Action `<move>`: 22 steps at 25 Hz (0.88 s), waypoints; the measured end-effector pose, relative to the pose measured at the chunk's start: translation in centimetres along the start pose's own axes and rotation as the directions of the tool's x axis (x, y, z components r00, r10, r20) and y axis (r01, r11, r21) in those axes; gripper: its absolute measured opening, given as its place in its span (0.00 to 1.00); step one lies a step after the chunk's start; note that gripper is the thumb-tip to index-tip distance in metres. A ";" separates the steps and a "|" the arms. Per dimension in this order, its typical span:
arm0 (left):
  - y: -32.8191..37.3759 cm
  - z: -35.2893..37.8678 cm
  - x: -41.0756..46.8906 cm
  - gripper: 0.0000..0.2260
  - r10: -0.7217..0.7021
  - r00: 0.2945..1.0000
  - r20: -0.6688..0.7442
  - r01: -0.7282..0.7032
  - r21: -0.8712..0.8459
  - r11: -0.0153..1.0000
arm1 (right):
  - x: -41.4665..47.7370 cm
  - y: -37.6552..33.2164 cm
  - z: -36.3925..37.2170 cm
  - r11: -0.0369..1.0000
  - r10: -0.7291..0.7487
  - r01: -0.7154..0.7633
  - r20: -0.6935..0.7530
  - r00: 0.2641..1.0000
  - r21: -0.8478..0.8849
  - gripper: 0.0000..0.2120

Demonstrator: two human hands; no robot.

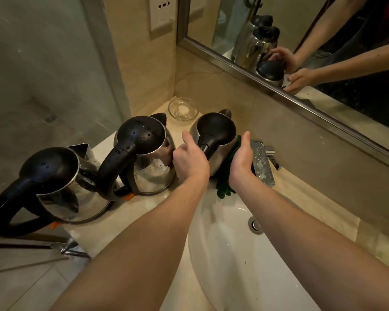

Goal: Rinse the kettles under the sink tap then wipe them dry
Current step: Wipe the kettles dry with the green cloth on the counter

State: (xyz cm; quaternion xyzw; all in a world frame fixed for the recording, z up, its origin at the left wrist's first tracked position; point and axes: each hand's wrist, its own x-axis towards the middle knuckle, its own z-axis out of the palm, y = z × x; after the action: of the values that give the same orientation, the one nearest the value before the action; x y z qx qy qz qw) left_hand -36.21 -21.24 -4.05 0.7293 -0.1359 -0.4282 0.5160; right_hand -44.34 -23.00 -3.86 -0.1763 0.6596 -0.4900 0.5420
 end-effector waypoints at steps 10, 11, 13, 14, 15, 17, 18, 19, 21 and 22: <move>1.2 -5.0 -2.0 0.22 0.525 0.745 0.412 -0.666 0.509 0.545 | -3.1 5.9 -2.2 0.725 -0.373 0.352 0.092 0.923 -0.592 0.27; 1.4 -6.0 -2.3 0.19 0.579 0.663 0.474 -0.746 0.481 0.460 | -3.6 6.6 -2.3 0.704 -0.392 0.373 0.107 0.914 -0.604 0.27; 2.1 -8.7 -2.4 0.16 0.720 0.424 0.549 -0.884 0.425 0.197 | -4.6 7.9 -2.2 0.649 -0.421 0.415 0.153 0.894 -0.638 0.28; 2.5 -10.1 -2.0 0.16 0.775 0.309 0.552 -0.907 0.416 0.065 | -5.0 8.4 -2.3 0.621 -0.414 0.410 0.164 0.895 -0.668 0.28; 3.0 -11.6 -1.1 0.17 0.807 0.222 0.547 -0.905 0.423 -0.037 | -5.6 8.8 -2.2 0.590 -0.404 0.394 0.165 0.900 -0.704 0.29; 3.9 -14.8 0.8 0.19 0.836 0.172 0.521 -0.865 0.486 -0.125 | -6.9 9.5 -2.2 0.539 -0.387 0.366 0.164 0.908 -0.759 0.29; 4.4 -16.4 1.5 0.19 0.833 0.215 0.509 -0.840 0.532 -0.109 | -7.5 9.8 -2.1 0.524 -0.380 0.360 0.166 0.910 -0.772 0.30; 4.8 -17.8 2.1 0.20 0.813 0.294 0.503 -0.814 0.578 -0.062 | -8.1 10.1 -1.9 0.514 -0.373 0.356 0.171 0.912 -0.781 0.30; 5.0 -19.8 3.2 0.19 0.720 0.506 0.475 -0.761 0.639 0.112 | -9.1 10.7 -1.5 0.497 -0.374 0.366 0.187 0.909 -0.787 0.30; 5.0 -20.5 3.4 0.18 0.657 0.610 0.442 -0.731 0.635 0.251 | -9.5 11.0 -1.2 0.488 -0.382 0.376 0.195 0.904 -0.787 0.30</move>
State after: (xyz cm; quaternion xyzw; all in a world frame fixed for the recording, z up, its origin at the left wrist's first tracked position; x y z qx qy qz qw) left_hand -17.28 -12.52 0.67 0.7176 -0.6325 -0.0849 0.2791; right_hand -38.80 -10.11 -7.98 -0.5424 0.7552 -0.2417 0.2777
